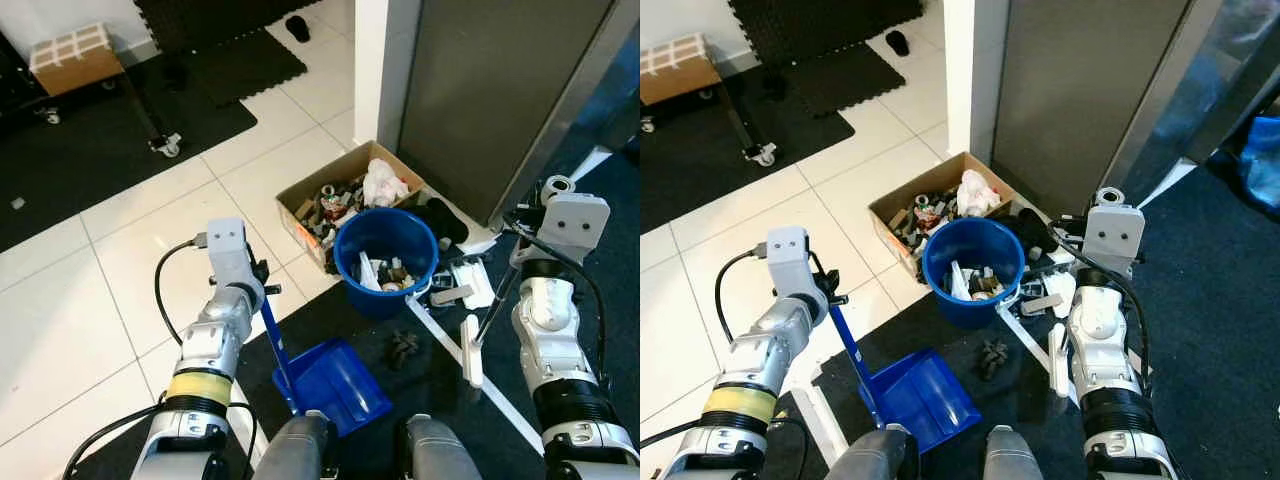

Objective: Sweep floor

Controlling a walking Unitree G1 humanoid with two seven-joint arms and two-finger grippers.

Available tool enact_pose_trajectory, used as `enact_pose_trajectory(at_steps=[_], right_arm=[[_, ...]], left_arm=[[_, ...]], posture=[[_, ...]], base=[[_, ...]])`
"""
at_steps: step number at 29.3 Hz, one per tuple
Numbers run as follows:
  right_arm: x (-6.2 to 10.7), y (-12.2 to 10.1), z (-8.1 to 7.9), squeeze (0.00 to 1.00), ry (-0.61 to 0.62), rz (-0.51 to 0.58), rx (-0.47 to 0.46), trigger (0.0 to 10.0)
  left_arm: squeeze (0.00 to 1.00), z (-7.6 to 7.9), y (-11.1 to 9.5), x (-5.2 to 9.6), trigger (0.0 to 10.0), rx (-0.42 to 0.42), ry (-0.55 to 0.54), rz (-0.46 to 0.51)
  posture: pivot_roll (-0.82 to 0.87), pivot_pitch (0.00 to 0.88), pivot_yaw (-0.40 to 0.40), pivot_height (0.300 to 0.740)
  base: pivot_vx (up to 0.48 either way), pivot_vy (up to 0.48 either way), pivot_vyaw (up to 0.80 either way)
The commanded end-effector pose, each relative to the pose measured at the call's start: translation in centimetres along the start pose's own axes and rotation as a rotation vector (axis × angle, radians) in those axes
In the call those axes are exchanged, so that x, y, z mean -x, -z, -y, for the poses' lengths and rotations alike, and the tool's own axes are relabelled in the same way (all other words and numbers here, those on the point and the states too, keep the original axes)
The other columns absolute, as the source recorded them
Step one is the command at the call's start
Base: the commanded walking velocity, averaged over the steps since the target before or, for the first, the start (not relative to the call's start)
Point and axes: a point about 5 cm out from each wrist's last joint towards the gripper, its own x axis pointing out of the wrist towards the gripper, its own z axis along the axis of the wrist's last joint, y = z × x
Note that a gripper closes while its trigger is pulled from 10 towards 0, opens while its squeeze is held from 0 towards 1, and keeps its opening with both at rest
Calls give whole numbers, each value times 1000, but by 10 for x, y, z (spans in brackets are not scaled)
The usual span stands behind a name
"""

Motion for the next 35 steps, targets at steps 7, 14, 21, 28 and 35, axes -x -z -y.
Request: enact_pose_trajectory(at_steps=[7, 14, 21, 28, 35], right_arm=[[0, -3, -1, 0, -11, 24, 6, 10000], [0, -4, -1, 0, -9, 26, 5, 10000], [0, -3, -1, 0, -8, 26, 5, 10000], [-1, -5, -1, 0, -11, 31, 5, 10000], [-1, -4, 0, 0, -10, 31, 8, 10000]], left_arm=[[0, 14, 29, 11, 10000, 264, 35, -252], [0, 13, 6, 21, 10000, -184, 30, -53], [0, 19, -11, 28, 10000, -344, 67, 34], [0, 15, -25, 31, 10000, -538, 44, 140], [0, 20, -31, 41, 10000, -630, 115, 183]], posture=[[-23, 128, 35, 740], [-27, 125, 40, 740], [-25, 122, 38, 740], [-24, 117, 36, 740], [-22, 118, 37, 740]], base=[[0, 0, 0], [0, 0, 0], [0, 0, 0], [0, 0, 0], [0, 0, 0]])
